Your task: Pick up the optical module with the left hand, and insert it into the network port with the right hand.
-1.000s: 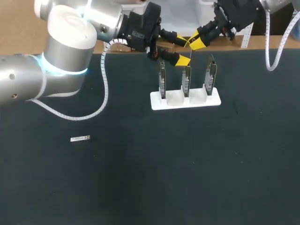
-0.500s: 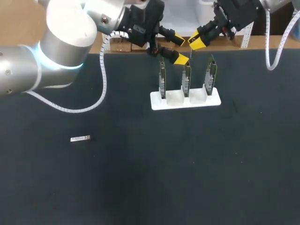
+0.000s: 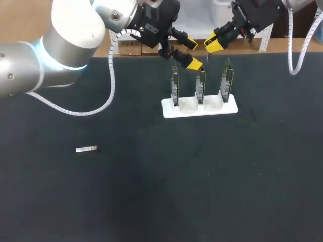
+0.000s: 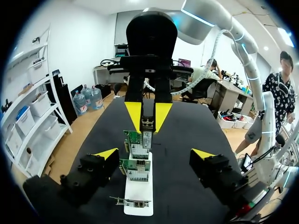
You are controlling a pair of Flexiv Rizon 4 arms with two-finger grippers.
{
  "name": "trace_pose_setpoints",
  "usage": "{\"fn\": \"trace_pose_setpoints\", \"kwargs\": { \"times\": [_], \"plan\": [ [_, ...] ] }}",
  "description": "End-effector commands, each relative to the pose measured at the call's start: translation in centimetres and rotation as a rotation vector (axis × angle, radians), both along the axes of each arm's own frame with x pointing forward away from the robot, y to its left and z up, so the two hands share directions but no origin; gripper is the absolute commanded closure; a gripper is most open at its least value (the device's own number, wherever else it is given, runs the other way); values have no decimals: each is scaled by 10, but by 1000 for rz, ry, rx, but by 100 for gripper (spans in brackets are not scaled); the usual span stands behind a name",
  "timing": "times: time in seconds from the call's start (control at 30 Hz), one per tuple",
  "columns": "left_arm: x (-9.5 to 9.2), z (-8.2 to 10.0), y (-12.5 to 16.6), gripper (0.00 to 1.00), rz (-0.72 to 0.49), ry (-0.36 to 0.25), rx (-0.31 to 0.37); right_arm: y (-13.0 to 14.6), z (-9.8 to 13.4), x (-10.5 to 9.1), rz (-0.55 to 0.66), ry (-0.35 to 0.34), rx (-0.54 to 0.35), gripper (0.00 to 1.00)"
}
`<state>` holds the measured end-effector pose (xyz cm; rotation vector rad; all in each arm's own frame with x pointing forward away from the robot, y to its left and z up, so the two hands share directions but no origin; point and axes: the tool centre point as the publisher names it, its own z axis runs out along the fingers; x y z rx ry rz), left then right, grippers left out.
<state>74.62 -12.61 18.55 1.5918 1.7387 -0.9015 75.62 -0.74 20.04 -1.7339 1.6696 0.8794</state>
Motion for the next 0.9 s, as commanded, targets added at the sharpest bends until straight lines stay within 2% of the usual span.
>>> {"fn": "trace_pose_setpoints", "kwargs": {
  "times": [0.03,0.37,0.9],
  "plan": [
    [3,-2,-2,0,0,5,9,0,1,-2,0,-2,-4,100],
    [3,-5,-1,0,13,23,23,1,2,-2,3,-2,-8,100],
    [7,-7,2,0,2,21,24,3,1,-2,5,3,-14,100]
  ]
}}
